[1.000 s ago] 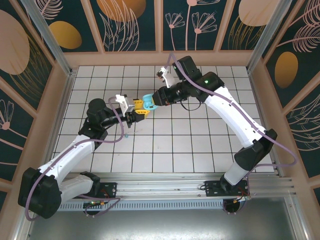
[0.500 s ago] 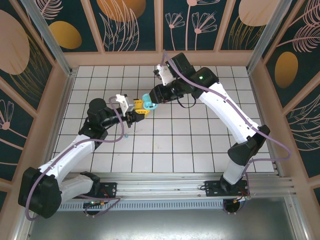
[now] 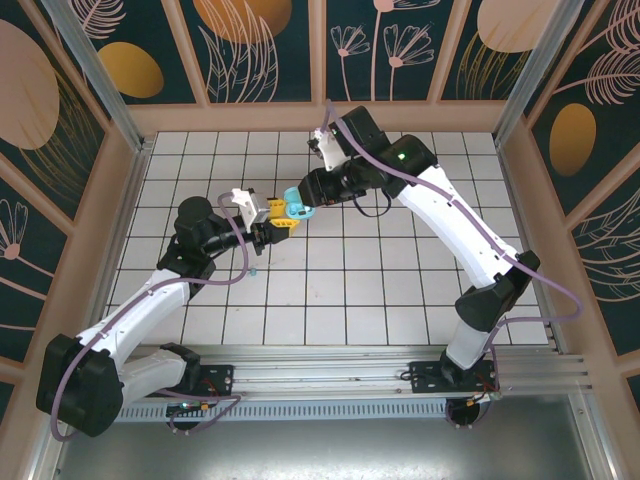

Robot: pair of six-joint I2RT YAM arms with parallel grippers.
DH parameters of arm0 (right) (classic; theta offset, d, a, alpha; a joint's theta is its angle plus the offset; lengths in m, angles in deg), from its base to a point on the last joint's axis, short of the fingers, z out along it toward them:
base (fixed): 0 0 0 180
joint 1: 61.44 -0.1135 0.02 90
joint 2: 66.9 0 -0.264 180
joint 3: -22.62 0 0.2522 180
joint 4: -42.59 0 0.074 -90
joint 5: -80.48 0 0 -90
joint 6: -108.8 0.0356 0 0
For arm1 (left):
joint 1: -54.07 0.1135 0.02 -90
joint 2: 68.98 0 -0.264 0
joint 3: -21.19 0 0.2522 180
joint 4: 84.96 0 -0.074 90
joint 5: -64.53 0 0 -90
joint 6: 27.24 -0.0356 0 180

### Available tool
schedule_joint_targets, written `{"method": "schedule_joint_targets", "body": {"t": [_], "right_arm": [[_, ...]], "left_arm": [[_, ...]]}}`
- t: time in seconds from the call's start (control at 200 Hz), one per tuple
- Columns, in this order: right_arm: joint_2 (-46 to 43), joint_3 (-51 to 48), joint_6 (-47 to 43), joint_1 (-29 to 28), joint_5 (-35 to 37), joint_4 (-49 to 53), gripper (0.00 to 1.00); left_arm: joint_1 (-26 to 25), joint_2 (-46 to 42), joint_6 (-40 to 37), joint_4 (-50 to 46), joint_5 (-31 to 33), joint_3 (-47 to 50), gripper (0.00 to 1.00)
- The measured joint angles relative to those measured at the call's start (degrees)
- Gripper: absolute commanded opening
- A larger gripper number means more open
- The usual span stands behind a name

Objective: Insert the wireless bluetooth earbuds into the charging case

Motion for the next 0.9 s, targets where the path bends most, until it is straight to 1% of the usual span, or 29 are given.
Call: {"method": "schedule_joint_targets", "body": {"t": [0.055, 0.21, 0.265, 0.43, 0.711, 0.791, 0.901], "right_arm": [[0.0, 0.0, 0.2, -0.3, 0.0, 0.0, 0.36], [0.0, 0.0, 1.2, -1.0, 0.5, 0.0, 0.24], [0.0, 0.0, 1.4, -1.0, 1.0, 0.1, 0.21], [0.0, -0.1, 1.2, -1.0, 1.5, 0.2, 0.18], [-0.5, -2.6, 1.3, -0.9, 2.0, -2.2, 0.18], [-1.7, -5.4, 1.7, -0.4, 2.8, -4.6, 0.19], [-5.7, -13.1, 3.7, 2.2, 3.4, -9.6, 0.19]], "left_arm": [[0.0, 0.0, 0.0, 0.0, 0.0, 0.0, 0.2], [0.0, 0.0, 0.0, 0.0, 0.0, 0.0, 0.2], [0.0, 0.0, 0.0, 0.0, 0.0, 0.0, 0.2], [0.0, 0.0, 0.0, 0.0, 0.0, 0.0, 0.2], [0.0, 0.1, 0.0, -0.7, 1.4, 0.0, 0.2], [0.0, 0.6, -0.2, -0.9, 2.3, -0.2, 0.2], [0.0, 1.8, -0.6, -1.3, 3.3, -0.6, 0.2]]}}
